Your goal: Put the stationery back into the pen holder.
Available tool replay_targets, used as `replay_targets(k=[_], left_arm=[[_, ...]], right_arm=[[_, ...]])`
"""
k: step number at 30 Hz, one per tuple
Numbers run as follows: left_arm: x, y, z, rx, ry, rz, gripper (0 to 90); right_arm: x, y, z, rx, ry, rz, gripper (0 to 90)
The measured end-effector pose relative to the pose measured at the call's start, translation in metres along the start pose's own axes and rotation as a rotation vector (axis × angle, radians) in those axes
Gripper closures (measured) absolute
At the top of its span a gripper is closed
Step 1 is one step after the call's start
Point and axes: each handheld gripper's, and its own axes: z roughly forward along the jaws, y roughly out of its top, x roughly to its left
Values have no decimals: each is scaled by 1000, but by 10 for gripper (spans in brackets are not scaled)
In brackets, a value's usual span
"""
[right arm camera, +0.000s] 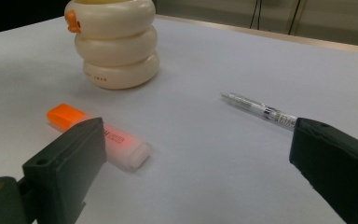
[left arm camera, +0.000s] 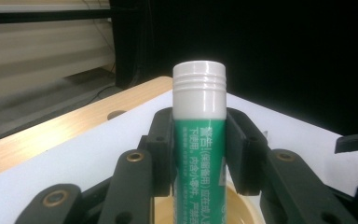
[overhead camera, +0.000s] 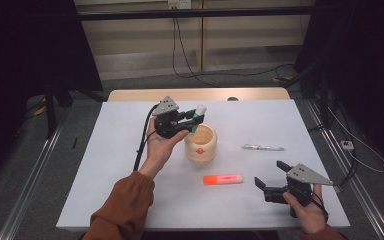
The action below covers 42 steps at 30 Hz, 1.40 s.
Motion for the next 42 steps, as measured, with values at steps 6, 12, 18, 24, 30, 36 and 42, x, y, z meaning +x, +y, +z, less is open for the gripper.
replay_targets(k=[6, 12, 18, 24, 30, 36, 42], left_arm=[[0, -3, 12, -1, -3, -13, 658], [1, -12, 20, 27, -1, -8, 658], [3, -20, 21, 50, -2, -15, 657], [5, -28, 23, 69, -9, -21, 657], [5, -32, 23, 90, -5, -26, 657], [4, -34, 24, 120, -3, -18, 656], [1, -36, 25, 148, -4, -13, 656]], right_arm=[[0, 0, 0, -1, 2, 0, 34], [0, 0, 0, 3, 5, 4, 34], [0, 0, 0, 0, 7, 2, 34], [0, 0, 0, 1, 6, 3, 34], [0, 0, 0, 2, 6, 3, 34], [0, 0, 0, 2, 6, 2, 34], [0, 0, 0, 2, 5, 3, 34]])
